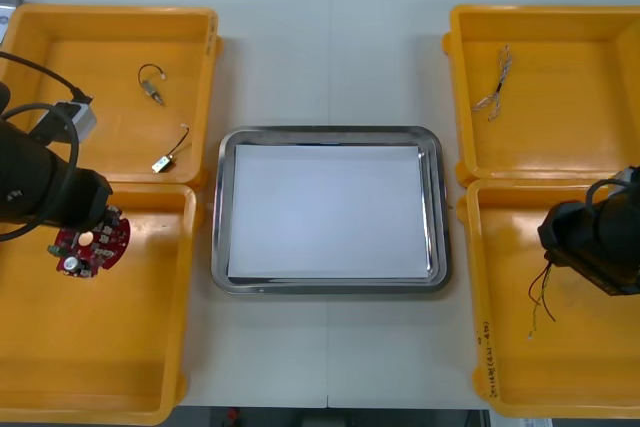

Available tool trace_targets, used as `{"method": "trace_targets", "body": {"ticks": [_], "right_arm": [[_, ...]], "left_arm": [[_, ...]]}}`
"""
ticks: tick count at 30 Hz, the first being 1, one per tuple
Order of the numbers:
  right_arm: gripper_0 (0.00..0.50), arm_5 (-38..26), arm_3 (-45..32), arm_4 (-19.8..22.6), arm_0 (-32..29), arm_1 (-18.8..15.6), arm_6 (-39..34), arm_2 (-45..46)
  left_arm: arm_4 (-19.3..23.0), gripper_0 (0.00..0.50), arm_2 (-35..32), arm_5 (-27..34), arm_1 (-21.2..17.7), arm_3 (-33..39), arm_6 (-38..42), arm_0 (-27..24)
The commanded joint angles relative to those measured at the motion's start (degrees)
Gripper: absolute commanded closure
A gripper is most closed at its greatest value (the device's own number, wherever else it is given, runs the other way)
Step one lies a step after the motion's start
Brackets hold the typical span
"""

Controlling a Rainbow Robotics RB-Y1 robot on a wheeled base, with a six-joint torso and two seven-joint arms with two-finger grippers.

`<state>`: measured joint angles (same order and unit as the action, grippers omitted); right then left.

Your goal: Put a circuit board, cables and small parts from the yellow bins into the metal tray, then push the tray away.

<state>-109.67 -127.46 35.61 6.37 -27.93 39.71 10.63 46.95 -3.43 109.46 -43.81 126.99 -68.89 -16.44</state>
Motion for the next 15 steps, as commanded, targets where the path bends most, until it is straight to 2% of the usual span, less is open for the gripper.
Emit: {"method": "trace_targets", "body": {"ticks": [1, 10, 15], "right_arm": [[0.500, -0.33, -5.52, 3.94, -0.13, -4.85, -0.07, 4.04], [0.500, -0.33, -8.42, 13.78, -0.13, -10.91, 1.69, 8.70], [0.500, -0.33, -9.92, 17.30, -0.13, -14.25, 7.58, 10.02]], "left_arm": [[1.13, 0.499, 0.70, 0.54, -0.93, 2.91, 4.56, -3.95], [1.66, 0.496, 9.05, 0.54, -0.66, 3.52, 14.22, -10.19], [1.57, 0.496, 13.27, 0.54, 0.30, 3.52, 19.15, -13.71]]}}
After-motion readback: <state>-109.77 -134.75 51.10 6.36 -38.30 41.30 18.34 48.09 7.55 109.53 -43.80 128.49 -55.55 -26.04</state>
